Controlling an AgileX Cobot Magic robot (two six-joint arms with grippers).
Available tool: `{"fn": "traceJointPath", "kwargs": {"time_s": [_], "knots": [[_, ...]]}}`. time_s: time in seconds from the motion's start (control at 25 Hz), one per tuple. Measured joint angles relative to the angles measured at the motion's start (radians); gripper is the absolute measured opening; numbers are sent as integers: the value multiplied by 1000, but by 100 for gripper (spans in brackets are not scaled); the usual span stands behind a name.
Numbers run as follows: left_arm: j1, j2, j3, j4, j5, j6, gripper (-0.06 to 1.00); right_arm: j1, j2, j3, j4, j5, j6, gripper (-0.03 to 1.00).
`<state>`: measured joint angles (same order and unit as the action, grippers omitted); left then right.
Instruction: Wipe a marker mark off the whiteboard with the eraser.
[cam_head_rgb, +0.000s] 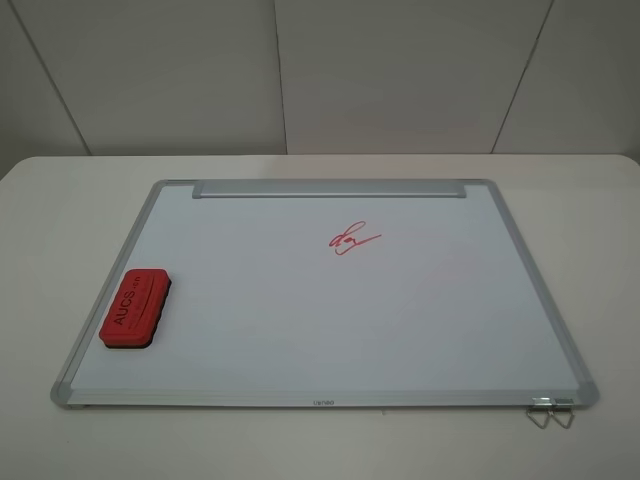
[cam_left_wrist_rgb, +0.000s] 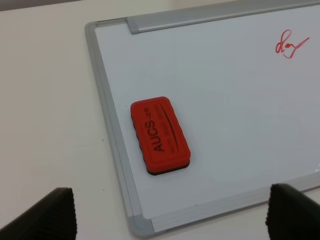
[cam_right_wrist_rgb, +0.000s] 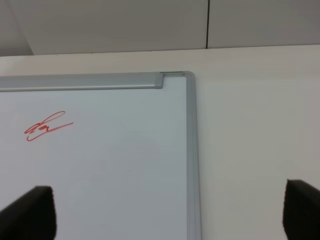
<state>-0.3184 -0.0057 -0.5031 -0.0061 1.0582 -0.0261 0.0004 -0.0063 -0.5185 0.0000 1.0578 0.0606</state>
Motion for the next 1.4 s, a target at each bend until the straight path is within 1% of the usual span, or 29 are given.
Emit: {"fn": "traceJointPath", "kwargs": {"time_s": [0.52,0.64,0.88,0.96,1.08,1.4], "knots": [[4,0,0,0,0,7,76,0,0,0,-6,0,0,83],[66,0,0,0,0,8,76,0,0,0,-6,0,0,83],[271,0,0,0,0,8,76,0,0,0,-6,0,0,83],[317,0,0,6,0,8,76,0,0,0,-6,0,0,83],[332,0,0,6,0,8,76,0,0,0,-6,0,0,83],[317,0,0,6,0,8,76,0,0,0,0,0,0,83]]}}
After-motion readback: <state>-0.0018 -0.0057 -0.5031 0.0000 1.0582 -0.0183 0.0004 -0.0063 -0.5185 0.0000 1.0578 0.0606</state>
